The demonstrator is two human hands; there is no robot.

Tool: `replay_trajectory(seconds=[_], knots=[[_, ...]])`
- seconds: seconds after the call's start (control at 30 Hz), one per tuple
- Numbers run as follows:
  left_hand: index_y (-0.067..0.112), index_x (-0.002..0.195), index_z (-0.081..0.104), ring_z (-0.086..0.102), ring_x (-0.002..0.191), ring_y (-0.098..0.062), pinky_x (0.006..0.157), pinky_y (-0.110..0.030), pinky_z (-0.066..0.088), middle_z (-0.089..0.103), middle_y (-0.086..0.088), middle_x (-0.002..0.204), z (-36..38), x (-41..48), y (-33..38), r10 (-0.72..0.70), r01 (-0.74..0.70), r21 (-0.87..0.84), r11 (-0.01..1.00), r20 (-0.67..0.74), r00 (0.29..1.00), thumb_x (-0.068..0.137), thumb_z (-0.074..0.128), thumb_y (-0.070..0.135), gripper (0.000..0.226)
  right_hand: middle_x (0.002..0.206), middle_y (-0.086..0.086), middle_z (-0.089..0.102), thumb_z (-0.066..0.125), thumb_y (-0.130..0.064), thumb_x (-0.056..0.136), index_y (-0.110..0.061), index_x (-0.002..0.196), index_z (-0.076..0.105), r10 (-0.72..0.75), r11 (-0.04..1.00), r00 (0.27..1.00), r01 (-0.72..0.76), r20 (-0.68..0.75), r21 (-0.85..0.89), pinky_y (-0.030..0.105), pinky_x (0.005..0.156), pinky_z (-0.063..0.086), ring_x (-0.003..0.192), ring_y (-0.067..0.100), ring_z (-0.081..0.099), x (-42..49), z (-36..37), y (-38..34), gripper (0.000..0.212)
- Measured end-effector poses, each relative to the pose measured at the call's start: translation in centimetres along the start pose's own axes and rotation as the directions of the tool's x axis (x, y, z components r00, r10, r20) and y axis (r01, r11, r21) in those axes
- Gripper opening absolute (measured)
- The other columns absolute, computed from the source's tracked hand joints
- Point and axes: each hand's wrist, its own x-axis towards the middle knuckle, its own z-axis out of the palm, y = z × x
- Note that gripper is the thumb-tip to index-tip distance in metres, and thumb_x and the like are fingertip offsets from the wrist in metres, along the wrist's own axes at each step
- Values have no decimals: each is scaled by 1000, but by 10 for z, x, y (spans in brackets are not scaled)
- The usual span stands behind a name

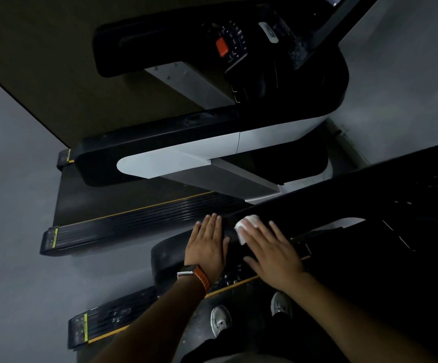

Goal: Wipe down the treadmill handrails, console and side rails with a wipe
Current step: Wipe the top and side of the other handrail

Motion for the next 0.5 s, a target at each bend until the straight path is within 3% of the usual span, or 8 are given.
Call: replay_trajectory(seconds=[0.1, 0.27, 0.37, 0.5], knots=[[7, 156, 38, 32, 152, -24, 126, -40, 16, 39, -11, 161, 1, 0, 1, -3, 3, 0, 1000, 2, 1000, 107, 18, 45, 65, 176, 6, 2, 52, -52, 98, -13, 167, 13, 203, 979, 979, -203, 3, 20, 54, 127, 19, 162, 28, 1, -9, -2, 4, 88], [5, 151, 47, 42, 147, -26, 124, -44, 27, 48, -13, 155, 5, 0, 1, -8, 8, -12, 1000, -1, 1000, 106, 25, 42, 62, 176, 4, 1, 53, -57, 95, -16, 168, 15, -36, 999, 999, 35, 37, 15, 54, 127, 15, 162, 28, -1, -2, 6, -15, 92], [5, 155, 40, 35, 151, -26, 126, -43, 22, 42, -13, 160, 5, 0, 1, -5, 5, -9, 1000, 1, 1000, 107, 19, 44, 65, 176, 1, 4, 56, -51, 94, -19, 167, 18, 24, 1000, 999, -24, 33, 8, 54, 127, 17, 162, 25, 1, -9, -5, 14, 88], [7, 157, 35, 30, 153, -25, 128, -42, 17, 37, -12, 163, 3, 0, 2, -16, 16, -19, 1000, 4, 1000, 107, 15, 45, 67, 175, 9, 12, 55, -51, 97, -11, 160, 33, 108, 985, 994, -110, 25, 134, 54, 128, 19, 162, 26, 2, -6, -7, 22, 77]])
